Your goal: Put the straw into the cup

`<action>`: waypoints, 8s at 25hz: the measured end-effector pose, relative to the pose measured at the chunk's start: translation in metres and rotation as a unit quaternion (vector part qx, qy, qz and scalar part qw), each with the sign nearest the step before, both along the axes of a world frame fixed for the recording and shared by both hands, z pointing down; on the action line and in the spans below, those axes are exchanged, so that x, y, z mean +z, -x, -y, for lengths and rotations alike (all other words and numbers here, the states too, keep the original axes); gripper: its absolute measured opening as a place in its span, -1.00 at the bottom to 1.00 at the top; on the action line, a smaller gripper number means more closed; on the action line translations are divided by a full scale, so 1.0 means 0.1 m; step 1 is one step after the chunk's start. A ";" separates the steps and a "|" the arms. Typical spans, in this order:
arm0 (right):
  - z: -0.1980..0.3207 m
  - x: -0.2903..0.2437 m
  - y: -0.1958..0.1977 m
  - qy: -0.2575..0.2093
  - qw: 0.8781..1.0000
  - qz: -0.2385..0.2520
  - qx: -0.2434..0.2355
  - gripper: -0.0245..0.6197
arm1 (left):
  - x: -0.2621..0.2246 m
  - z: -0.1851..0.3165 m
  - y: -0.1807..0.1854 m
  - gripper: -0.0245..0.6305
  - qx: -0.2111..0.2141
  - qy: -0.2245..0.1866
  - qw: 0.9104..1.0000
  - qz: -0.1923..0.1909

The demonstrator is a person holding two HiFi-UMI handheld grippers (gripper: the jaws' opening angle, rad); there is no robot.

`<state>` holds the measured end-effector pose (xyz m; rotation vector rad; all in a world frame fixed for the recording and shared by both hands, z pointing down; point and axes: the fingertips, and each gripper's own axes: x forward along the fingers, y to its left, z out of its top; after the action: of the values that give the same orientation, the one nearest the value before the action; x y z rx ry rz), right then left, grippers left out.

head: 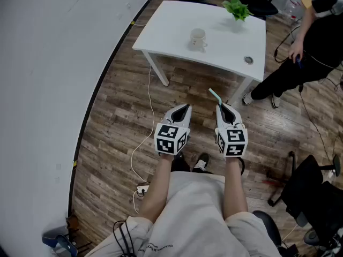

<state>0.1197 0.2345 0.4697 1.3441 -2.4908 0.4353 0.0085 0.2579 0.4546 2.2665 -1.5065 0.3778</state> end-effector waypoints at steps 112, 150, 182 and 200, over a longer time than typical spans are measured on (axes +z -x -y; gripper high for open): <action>4.96 0.07 1.25 0.025 0.989 0.141 -0.031 -0.78 | 0.97 4.28 1.11 -0.93 0.078 0.127 0.987 -0.056; 5.12 1.10 1.33 0.125 0.991 0.049 0.001 -0.76 | 1.37 4.82 1.10 -0.93 0.102 0.173 0.977 -0.076; 5.03 1.20 1.28 0.132 0.991 0.027 -0.011 -0.45 | 1.37 4.78 1.13 -0.93 0.086 0.172 0.978 -0.079; 4.58 0.89 1.02 0.079 0.997 0.024 0.010 -0.60 | 1.16 4.33 1.02 -0.93 0.062 0.138 0.988 -0.037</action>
<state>0.0179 -0.2237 0.5586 1.3104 -2.4240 0.6619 -0.0937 -0.1755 0.5709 2.1344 -1.1973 0.4988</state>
